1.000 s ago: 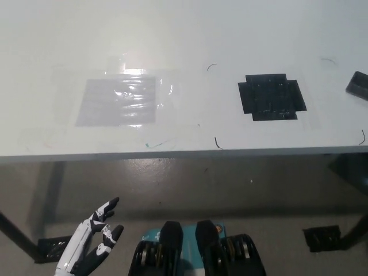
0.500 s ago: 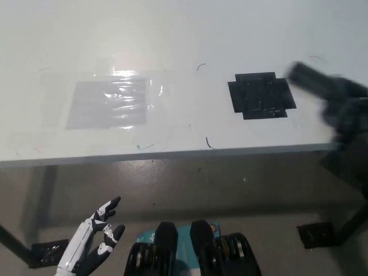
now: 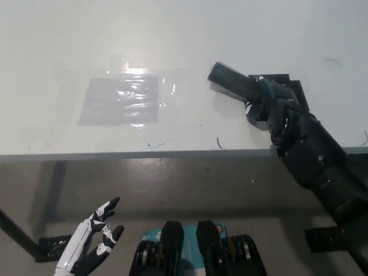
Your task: A whiteboard eraser is kept on the black marked spot on the table infront of the robot and the robot uses its right hand to swipe it back and forth on the table twice to clean it
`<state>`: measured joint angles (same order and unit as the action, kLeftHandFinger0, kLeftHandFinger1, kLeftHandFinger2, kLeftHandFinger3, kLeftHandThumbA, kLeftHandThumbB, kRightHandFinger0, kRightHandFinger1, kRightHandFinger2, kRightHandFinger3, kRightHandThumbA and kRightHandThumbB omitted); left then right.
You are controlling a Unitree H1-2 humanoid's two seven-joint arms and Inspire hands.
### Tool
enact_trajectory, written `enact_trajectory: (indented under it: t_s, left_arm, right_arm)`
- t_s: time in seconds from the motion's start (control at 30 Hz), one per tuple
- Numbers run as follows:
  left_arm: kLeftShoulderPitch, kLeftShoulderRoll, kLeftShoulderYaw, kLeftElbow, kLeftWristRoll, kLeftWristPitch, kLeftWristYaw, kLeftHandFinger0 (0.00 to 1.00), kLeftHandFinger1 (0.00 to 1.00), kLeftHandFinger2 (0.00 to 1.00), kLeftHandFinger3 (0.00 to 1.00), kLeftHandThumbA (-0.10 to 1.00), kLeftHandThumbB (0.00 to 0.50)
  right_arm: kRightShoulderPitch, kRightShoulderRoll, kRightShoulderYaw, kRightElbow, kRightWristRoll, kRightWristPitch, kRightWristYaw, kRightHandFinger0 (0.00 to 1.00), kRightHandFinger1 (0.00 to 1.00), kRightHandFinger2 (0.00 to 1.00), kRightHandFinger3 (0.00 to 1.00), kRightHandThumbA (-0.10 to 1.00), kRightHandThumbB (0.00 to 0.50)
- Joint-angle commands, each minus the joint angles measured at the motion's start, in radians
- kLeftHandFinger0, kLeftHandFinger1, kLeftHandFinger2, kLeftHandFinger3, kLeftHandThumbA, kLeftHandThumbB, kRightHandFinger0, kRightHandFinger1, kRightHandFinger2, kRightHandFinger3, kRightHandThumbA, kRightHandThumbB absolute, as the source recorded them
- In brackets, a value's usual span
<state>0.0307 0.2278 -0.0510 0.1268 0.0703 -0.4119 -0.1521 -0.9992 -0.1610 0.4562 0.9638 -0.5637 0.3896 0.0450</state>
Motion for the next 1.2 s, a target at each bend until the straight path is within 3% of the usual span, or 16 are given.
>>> enact_trajectory:
  t_s: [0.0,0.07,0.1,0.13,0.17,0.2,0.27,0.37,0.43,0.47,0.5,0.53,0.57,0.6,0.8,1.17]
  left_arm:
    - [-0.002,0.012,0.006,-0.02,-0.006,-0.022,-0.001,1.0,1.0,1.0,1.0,0.77,0.453]
    - [-0.002,0.012,0.005,-0.019,-0.002,-0.026,0.0,1.0,1.0,1.0,1.0,0.76,0.451]
    - [0.001,0.011,0.004,-0.018,-0.003,-0.028,0.0,1.0,1.0,1.0,1.0,0.77,0.451]
    - [0.001,0.01,0.004,-0.017,-0.003,-0.028,0.001,1.0,1.0,1.0,1.0,0.77,0.453]
    - [0.001,0.01,0.004,-0.018,-0.004,-0.028,0.0,1.0,1.0,1.0,1.0,0.77,0.454]
    - [0.004,0.015,0.007,-0.025,-0.01,-0.018,-0.003,1.0,1.0,1.0,1.0,0.77,0.461]
    - [0.002,0.019,0.009,-0.027,-0.012,-0.014,-0.005,1.0,1.0,1.0,1.0,0.77,0.46]
    - [-0.002,0.022,0.01,-0.028,-0.012,-0.008,-0.005,1.0,1.0,1.0,1.0,0.77,0.46]
    - [-0.003,0.022,0.008,-0.03,-0.01,-0.006,-0.006,1.0,1.0,1.0,1.0,0.78,0.46]
    - [-0.004,0.018,0.005,-0.025,-0.01,-0.01,-0.006,1.0,1.0,1.0,1.0,0.77,0.459]
    - [-0.004,0.018,0.004,-0.024,-0.006,-0.01,-0.005,1.0,1.0,1.0,1.0,0.77,0.459]
    - [-0.002,0.016,0.002,-0.021,-0.001,-0.015,-0.003,1.0,1.0,1.0,1.0,0.77,0.454]
    - [0.0,0.015,0.001,-0.023,0.0,-0.015,-0.002,1.0,1.0,1.0,1.0,0.77,0.455]
    - [0.001,0.014,0.0,-0.024,0.001,-0.014,-0.003,1.0,1.0,1.0,1.0,0.77,0.455]
    - [-0.013,0.018,0.0,-0.028,-0.006,-0.002,-0.008,1.0,1.0,1.0,1.0,0.76,0.459]
    - [-0.015,0.032,-0.002,-0.043,0.013,0.017,-0.011,1.0,1.0,1.0,1.0,0.76,0.463]
  right_arm:
    - [-0.018,-0.05,0.001,-0.011,-0.017,0.019,0.015,0.15,0.31,0.32,0.83,-0.03,0.183]
    - [-0.014,-0.064,0.014,0.003,-0.031,0.027,0.009,0.0,0.16,0.21,0.86,-0.1,0.168]
    - [-0.003,-0.082,0.024,0.008,-0.043,0.029,0.003,0.03,0.22,0.25,0.87,-0.05,0.16]
    - [-0.001,-0.094,0.033,0.024,-0.051,0.03,-0.004,0.16,0.35,0.37,1.0,0.02,0.165]
    - [-0.001,-0.108,0.041,0.039,-0.059,0.035,-0.006,0.28,0.43,0.45,1.0,0.1,0.169]
    - [-0.005,-0.118,0.038,0.071,-0.053,0.036,-0.014,0.29,0.39,0.43,1.0,0.15,0.167]
    - [-0.003,-0.138,0.028,0.088,-0.043,0.028,-0.02,0.04,0.12,0.24,1.0,0.09,0.157]
    - [-0.006,-0.159,0.028,0.093,-0.041,0.015,-0.017,0.0,0.05,0.23,1.0,0.1,0.18]
    - [-0.001,-0.168,0.024,0.054,-0.038,0.025,-0.003,0.01,0.06,0.23,0.92,0.16,0.194]
    - [-0.005,-0.172,0.028,0.043,-0.038,0.024,0.009,0.2,0.27,0.43,0.9,0.31,0.233]
    - [-0.026,-0.164,0.033,0.04,-0.031,0.054,0.07,0.63,0.87,1.0,1.0,0.61,0.356]
    - [-0.033,-0.162,0.035,0.036,-0.021,0.061,0.111,0.78,1.0,1.0,1.0,0.75,0.428]
    - [-0.03,-0.162,0.027,0.008,-0.004,0.061,0.142,0.95,1.0,1.0,1.0,0.79,0.464]
    - [-0.025,-0.164,0.023,-0.008,0.001,0.062,0.152,1.0,1.0,1.0,1.0,0.81,0.496]
    - [-0.028,-0.17,-0.013,-0.164,0.052,0.053,0.249,1.0,1.0,1.0,1.0,0.91,0.5]
    - [-0.002,-0.214,-0.091,-0.428,0.135,0.051,0.338,1.0,1.0,1.0,1.0,0.82,0.5]
